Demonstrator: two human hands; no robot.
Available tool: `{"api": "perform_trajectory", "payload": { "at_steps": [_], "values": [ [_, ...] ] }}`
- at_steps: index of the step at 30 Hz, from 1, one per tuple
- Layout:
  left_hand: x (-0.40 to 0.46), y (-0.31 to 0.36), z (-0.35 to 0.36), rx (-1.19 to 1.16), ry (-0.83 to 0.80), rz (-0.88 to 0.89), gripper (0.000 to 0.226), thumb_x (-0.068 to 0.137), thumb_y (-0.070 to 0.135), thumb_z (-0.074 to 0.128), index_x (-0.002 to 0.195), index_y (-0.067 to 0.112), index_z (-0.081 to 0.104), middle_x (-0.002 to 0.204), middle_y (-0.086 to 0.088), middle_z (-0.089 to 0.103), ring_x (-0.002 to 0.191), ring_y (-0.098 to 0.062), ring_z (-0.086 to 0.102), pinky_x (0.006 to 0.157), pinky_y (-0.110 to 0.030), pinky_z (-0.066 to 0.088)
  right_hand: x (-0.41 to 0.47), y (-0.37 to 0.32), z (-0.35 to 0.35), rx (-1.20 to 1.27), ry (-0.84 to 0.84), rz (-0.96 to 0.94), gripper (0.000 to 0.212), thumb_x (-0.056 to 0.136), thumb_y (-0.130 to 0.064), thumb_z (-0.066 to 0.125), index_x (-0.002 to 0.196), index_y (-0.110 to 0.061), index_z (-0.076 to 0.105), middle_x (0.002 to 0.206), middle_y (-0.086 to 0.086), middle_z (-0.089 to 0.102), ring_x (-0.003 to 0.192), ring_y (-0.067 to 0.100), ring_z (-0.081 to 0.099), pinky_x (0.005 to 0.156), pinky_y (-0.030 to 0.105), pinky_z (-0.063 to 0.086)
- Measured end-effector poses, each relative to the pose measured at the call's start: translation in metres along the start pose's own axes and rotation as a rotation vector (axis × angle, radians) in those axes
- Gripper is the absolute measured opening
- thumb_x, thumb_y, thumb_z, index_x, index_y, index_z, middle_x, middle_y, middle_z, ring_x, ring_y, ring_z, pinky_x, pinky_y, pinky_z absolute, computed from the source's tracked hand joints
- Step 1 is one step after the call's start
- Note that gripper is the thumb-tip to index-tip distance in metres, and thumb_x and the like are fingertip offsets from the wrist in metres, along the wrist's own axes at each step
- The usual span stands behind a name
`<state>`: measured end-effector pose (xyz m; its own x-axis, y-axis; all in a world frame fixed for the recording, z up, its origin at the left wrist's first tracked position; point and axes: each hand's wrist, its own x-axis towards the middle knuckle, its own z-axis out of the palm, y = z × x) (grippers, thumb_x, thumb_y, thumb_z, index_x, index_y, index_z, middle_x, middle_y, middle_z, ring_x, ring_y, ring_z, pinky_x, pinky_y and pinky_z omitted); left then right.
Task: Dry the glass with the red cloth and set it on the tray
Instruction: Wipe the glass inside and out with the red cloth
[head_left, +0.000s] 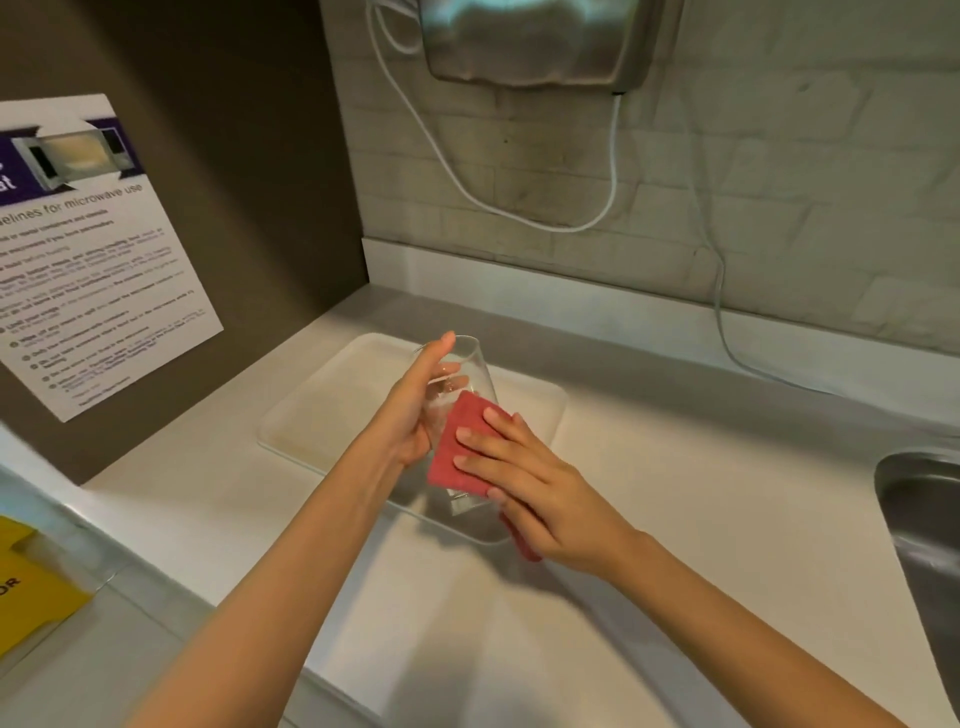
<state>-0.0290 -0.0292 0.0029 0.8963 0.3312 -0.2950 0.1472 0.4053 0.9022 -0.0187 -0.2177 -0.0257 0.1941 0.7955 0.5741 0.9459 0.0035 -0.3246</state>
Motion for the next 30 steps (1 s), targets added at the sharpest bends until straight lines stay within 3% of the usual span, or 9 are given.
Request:
{"api": "perform_trajectory", "payload": {
  "at_steps": [5,8,10,14,18,20,23,27,30],
  "values": [
    [0.001,-0.008,0.001,-0.036,-0.189,0.028,0.050,0.074,0.059,0.061,0.099,0.018,0.075,0.106,-0.007,0.074,0.095,-0.021,0.070,0.080,-0.036,0.055,0.036,0.010,-0.014,0.083,0.039,0.152,0.039,0.096,-0.008,0.045,0.135,-0.005,0.045,0.149,0.010,0.036,0.144,0.024,0.017,0.120,0.039,0.013],
    [0.001,-0.001,0.000,-0.089,-0.281,-0.020,0.048,0.080,0.058,0.053,0.082,0.018,0.079,0.088,-0.002,0.077,0.078,-0.014,0.072,0.065,-0.026,0.058,0.045,0.011,-0.021,0.007,-0.037,0.058,0.034,0.096,-0.009,0.046,0.129,-0.005,0.052,0.142,0.011,0.047,0.143,0.023,0.020,0.120,0.036,0.010],
    [0.001,0.006,0.000,-0.065,-0.221,-0.082,0.050,0.077,0.059,0.058,0.083,0.012,0.074,0.088,-0.005,0.073,0.071,-0.016,0.071,0.062,-0.027,0.057,0.038,0.010,-0.021,-0.041,-0.148,-0.079,0.032,0.096,-0.012,0.045,0.124,-0.004,0.056,0.136,0.013,0.054,0.141,0.027,0.025,0.119,0.042,0.011],
    [0.009,0.012,0.003,-0.057,0.041,-0.030,0.061,0.068,0.054,0.071,0.105,0.008,0.058,0.107,-0.012,0.057,0.094,-0.024,0.063,0.073,-0.034,0.055,0.021,0.016,-0.023,-0.097,-0.207,-0.237,0.043,0.099,-0.022,0.030,0.115,0.002,0.062,0.127,0.019,0.060,0.133,0.035,0.037,0.115,0.051,0.018],
    [0.010,0.009,0.009,-0.012,-0.073,-0.073,0.057,0.072,0.059,0.066,0.101,0.010,0.060,0.090,-0.006,0.068,0.077,-0.020,0.067,0.067,-0.034,0.057,0.032,0.022,-0.028,-0.034,-0.114,-0.077,0.034,0.096,-0.011,0.040,0.123,0.002,0.056,0.135,0.018,0.052,0.137,0.032,0.032,0.117,0.043,0.018],
    [0.012,0.008,0.012,-0.038,-0.214,-0.051,0.052,0.077,0.057,0.061,0.103,0.012,0.064,0.094,-0.004,0.074,0.085,-0.018,0.070,0.073,-0.033,0.057,0.046,0.023,-0.030,0.013,-0.030,0.051,0.034,0.096,-0.006,0.044,0.128,-0.002,0.052,0.141,0.014,0.048,0.140,0.026,0.026,0.119,0.039,0.015],
    [0.013,0.011,0.010,-0.111,-0.296,-0.072,0.049,0.080,0.056,0.058,0.095,0.011,0.067,0.089,-0.004,0.073,0.082,-0.016,0.069,0.074,-0.028,0.054,0.056,0.021,-0.031,-0.031,-0.082,0.017,0.035,0.093,-0.002,0.049,0.128,-0.004,0.054,0.139,0.012,0.051,0.141,0.028,0.025,0.118,0.044,0.013],
    [0.013,0.014,0.003,-0.024,-0.086,-0.052,0.059,0.059,0.057,0.073,0.092,0.011,0.062,0.062,-0.002,0.071,0.063,-0.018,0.069,0.065,-0.030,0.057,0.031,0.025,-0.027,-0.106,-0.210,-0.224,0.034,0.090,-0.002,0.049,0.122,-0.002,0.058,0.133,0.015,0.056,0.137,0.034,0.032,0.116,0.049,0.016],
    [0.014,0.015,0.003,-0.047,-0.049,-0.001,0.058,0.061,0.056,0.073,0.093,0.009,0.060,0.075,-0.005,0.068,0.065,-0.018,0.068,0.065,-0.031,0.057,0.014,0.029,-0.023,-0.027,-0.111,-0.161,0.036,0.088,0.005,0.052,0.124,0.003,0.055,0.136,0.018,0.051,0.137,0.035,0.031,0.115,0.052,0.020]
  ]
}}
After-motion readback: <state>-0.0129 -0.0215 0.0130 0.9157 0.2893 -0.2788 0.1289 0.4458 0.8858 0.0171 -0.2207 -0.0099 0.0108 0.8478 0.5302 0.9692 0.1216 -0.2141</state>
